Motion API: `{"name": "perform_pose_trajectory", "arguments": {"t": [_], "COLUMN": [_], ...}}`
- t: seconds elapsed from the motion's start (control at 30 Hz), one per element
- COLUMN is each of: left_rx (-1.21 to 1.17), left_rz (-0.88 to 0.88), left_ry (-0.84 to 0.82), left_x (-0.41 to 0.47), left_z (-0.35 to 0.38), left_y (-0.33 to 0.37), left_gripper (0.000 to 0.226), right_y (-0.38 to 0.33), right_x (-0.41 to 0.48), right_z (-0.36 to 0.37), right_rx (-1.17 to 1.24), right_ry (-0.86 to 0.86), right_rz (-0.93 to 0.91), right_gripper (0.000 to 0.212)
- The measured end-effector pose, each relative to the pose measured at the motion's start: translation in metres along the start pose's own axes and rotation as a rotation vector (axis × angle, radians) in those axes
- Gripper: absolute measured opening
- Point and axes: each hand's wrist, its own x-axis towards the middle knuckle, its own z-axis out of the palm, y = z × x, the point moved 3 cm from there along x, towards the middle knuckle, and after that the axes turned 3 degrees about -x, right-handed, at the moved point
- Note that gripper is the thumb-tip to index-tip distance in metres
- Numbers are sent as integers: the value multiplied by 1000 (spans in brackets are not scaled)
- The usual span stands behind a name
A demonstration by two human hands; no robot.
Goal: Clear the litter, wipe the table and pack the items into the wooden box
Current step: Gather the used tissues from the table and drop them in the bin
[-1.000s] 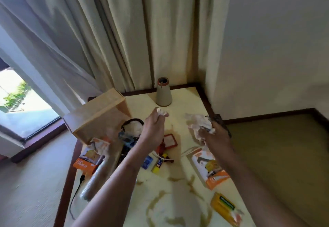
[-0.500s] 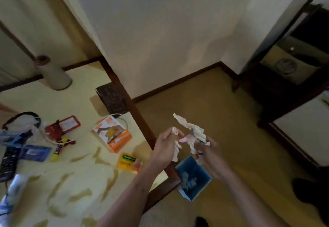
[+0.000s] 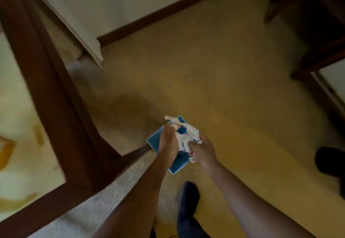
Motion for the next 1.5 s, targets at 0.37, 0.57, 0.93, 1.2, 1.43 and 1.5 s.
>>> {"name": "perform_pose_trajectory", "arguments": {"t": [0.37,0.57,0.93,1.2,1.43,1.5], "left_rx": [347,497,667,876,938,949], "left_rz": [46,22,434,911,971,947], "left_ry": [43,-45,24,216,566,643], "left_x": [196,204,15,-195,-303,-317], "left_z": [1,-2,-19,-83,-237,-291], "left_y": [-157,-164,-28,135,217,226], "left_gripper": [37,43,33,48,50,50], "right_y": [134,148,16,-161,-269,-286], "right_x": [191,204,37,-170,-320,-354], "right_z": [67,74,14,5,95,141], "right_rx": [57,249,-265,-487,-727,-792], "right_ry": [-104,-201,23,113,51,25], "right_rz": [252,284,-266,-654,-1032,-1126], "right_gripper": [27,38,37,41,49,50]}}
